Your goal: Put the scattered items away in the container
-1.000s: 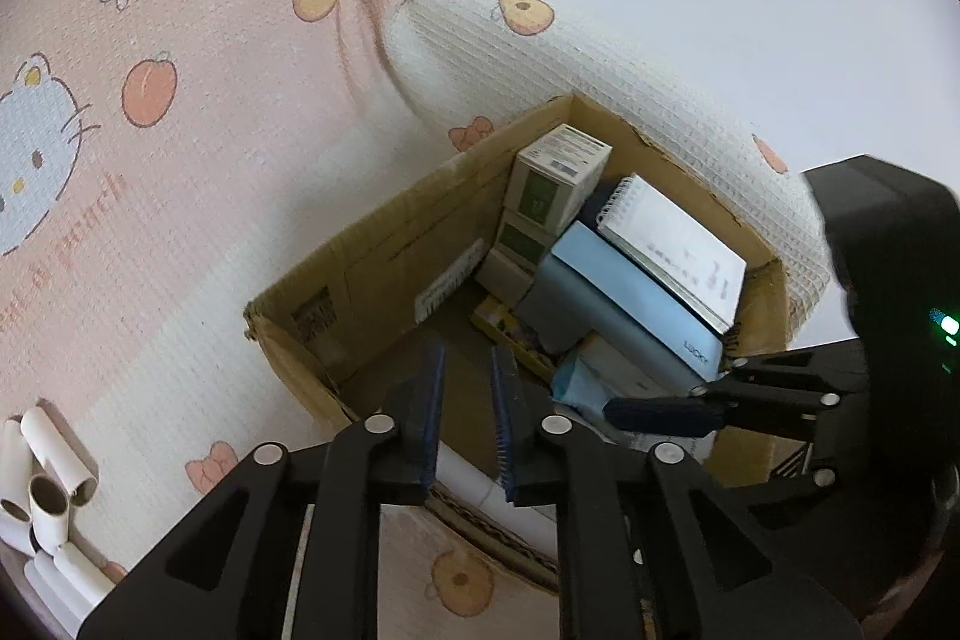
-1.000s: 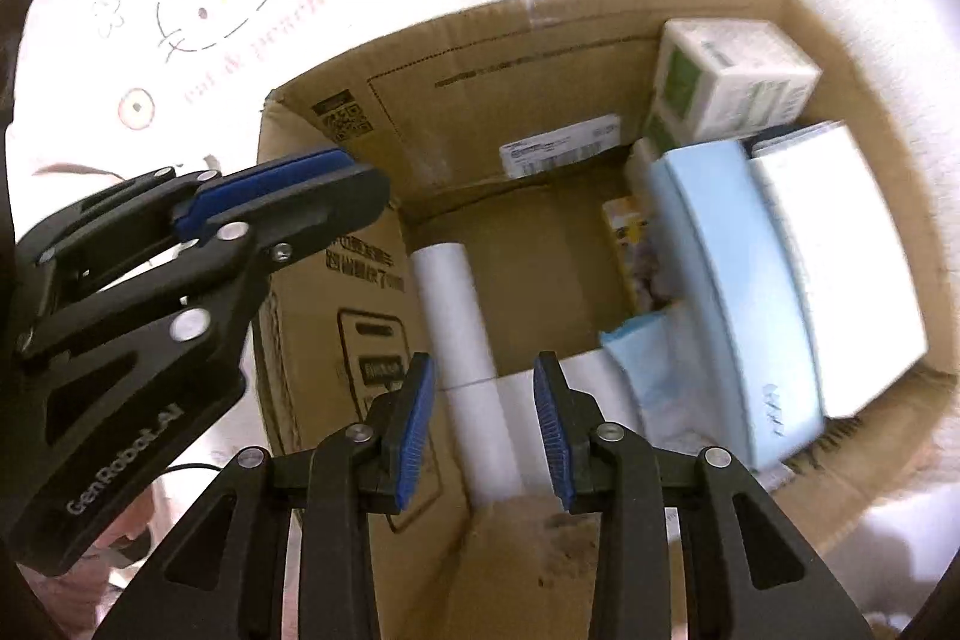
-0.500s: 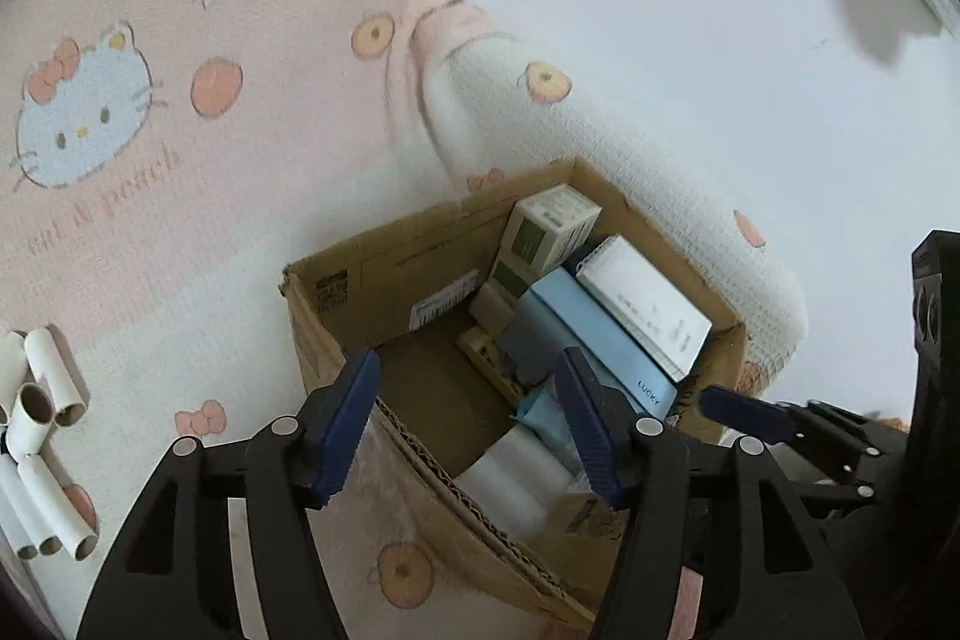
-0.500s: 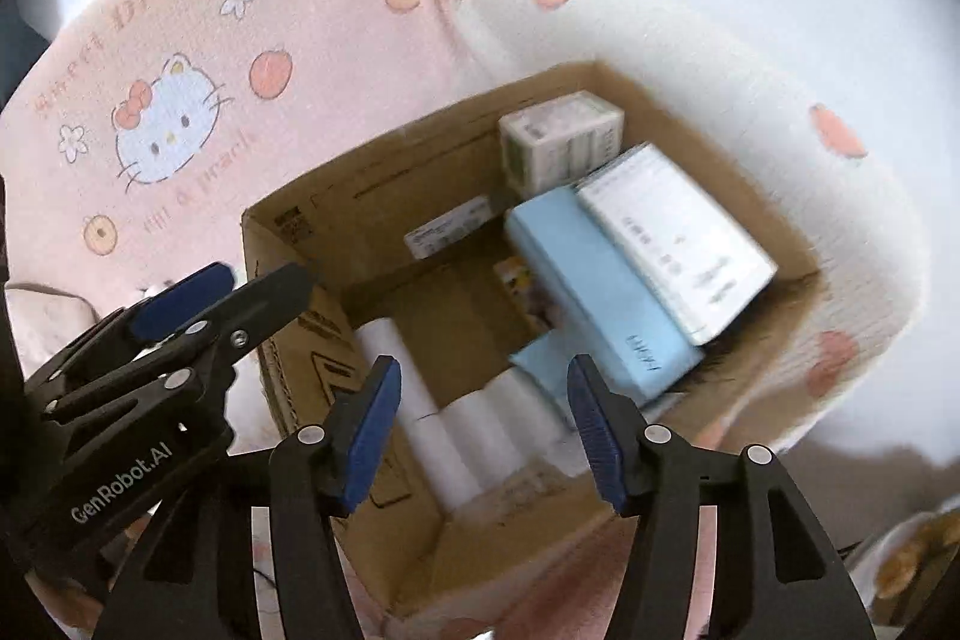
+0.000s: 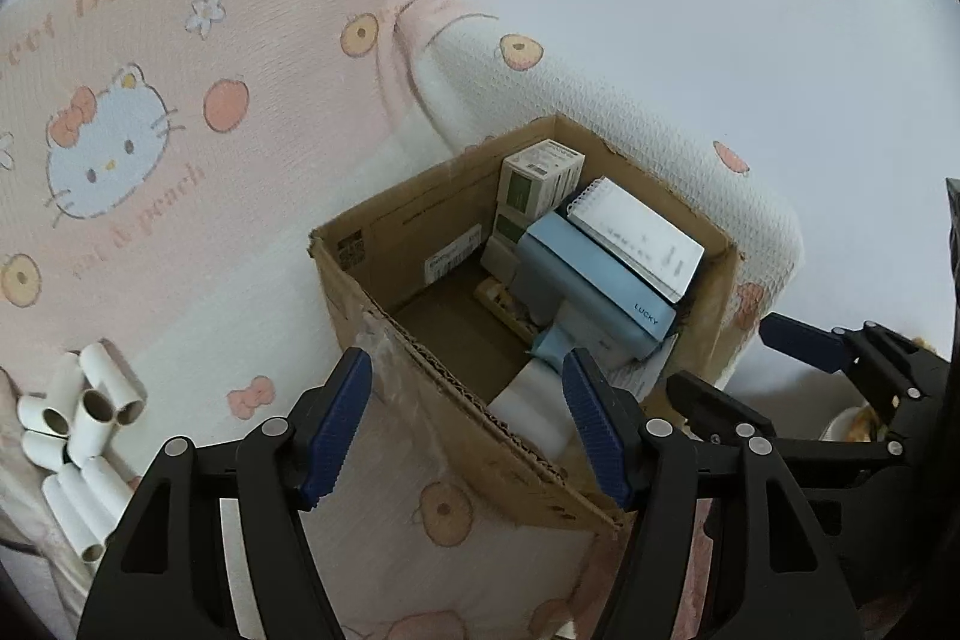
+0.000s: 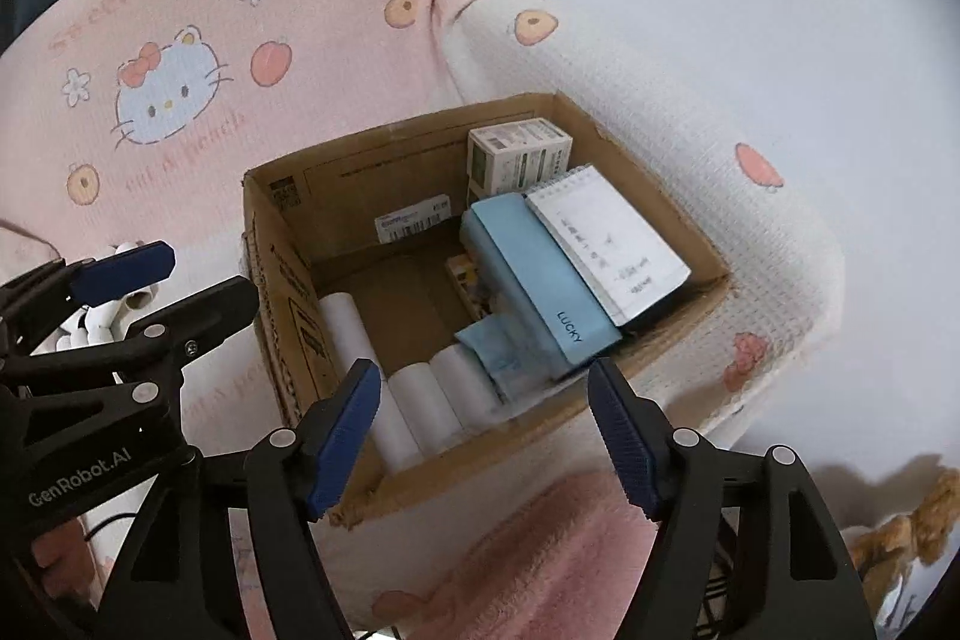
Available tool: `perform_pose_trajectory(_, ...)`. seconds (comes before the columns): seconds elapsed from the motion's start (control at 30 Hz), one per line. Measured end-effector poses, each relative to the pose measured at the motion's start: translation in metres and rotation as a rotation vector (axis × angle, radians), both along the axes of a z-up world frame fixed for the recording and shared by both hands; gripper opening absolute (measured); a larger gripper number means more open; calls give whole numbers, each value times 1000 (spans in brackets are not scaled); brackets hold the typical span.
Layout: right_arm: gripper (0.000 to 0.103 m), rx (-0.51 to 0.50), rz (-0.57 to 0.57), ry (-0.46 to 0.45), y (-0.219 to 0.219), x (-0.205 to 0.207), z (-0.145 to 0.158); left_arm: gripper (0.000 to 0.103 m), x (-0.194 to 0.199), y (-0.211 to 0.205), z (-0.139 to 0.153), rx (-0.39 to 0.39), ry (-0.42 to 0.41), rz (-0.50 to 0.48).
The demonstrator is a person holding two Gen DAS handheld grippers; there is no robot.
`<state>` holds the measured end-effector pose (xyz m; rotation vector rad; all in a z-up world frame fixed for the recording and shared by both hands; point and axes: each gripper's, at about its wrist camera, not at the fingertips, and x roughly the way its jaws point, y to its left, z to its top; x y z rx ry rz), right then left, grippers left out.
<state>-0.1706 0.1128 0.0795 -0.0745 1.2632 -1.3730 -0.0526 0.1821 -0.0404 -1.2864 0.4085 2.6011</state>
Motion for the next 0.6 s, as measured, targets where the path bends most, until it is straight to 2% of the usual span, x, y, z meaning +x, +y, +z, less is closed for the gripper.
perform_pose_trajectory(0.17,71,-10,12,-5,9,-1,9,70,6,6,5,-27,23,-6)
perform_pose_trajectory(0.43,72,-11,12,3,16,-6,17,70,13,12,6,-35,-7,-27)
perform_pose_trajectory(0.6,72,-14,11,12,20,-11,22,70,17,18,5,-76,-8,-34)
